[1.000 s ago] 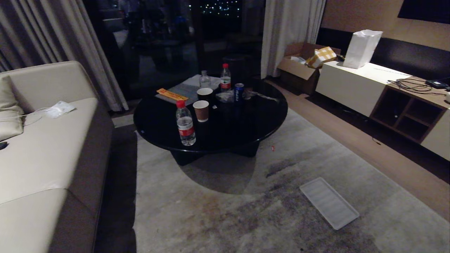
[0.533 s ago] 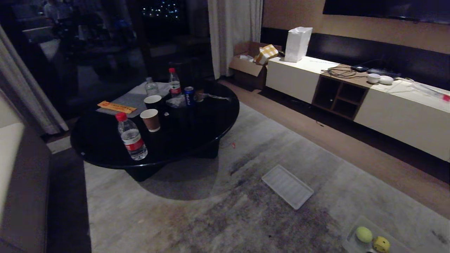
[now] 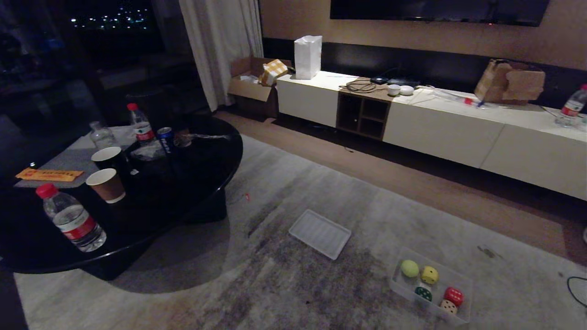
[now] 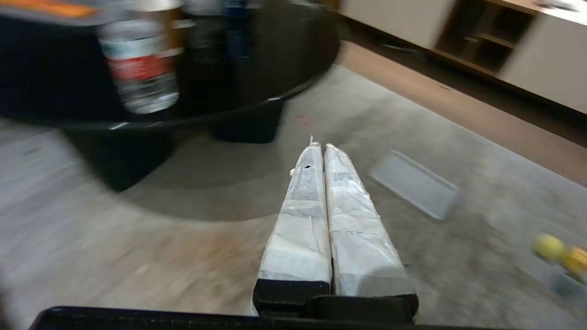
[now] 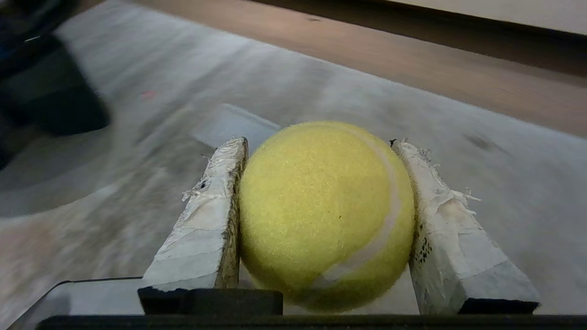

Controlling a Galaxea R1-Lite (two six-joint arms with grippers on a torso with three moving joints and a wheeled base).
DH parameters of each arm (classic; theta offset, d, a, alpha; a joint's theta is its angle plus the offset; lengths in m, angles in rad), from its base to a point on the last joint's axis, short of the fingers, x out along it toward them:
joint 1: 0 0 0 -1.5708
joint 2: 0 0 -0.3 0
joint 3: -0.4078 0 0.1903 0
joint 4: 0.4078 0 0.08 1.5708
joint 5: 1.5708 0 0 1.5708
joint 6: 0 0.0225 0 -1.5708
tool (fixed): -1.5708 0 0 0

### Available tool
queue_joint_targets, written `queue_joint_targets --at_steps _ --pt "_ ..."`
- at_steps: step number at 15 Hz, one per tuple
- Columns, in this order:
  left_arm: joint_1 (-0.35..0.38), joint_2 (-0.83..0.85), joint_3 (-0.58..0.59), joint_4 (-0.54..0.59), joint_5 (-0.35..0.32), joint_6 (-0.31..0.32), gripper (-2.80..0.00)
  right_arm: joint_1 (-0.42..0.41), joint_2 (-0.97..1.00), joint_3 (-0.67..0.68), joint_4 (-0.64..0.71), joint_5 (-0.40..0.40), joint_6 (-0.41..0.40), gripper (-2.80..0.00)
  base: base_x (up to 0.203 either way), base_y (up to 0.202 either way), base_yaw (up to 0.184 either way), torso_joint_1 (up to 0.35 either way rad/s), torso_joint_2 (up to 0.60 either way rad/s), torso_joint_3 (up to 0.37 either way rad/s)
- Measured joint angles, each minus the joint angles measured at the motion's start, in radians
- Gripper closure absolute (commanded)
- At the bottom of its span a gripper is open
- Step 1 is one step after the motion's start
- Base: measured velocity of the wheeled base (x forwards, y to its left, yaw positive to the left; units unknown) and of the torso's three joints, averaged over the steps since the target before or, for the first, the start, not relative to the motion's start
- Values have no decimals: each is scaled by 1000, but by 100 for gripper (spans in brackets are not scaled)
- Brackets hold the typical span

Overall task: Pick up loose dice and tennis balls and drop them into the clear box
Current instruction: Put the ball in the box

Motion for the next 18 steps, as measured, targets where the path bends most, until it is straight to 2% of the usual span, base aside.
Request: queue_joint_targets --at_steps 4,11,18 --pt "0 0 0 0 1 -2 0 0 0 0 0 0 0 0 0 8 -135 0 3 2" --pt "1 0 0 -1 0 -2 0 0 0 0 0 0 0 0 0 0 0 0 0 -4" --pt "0 0 0 -1 1 -4 0 0 0 0 0 -1 0 0 0 0 0 3 1 -169"
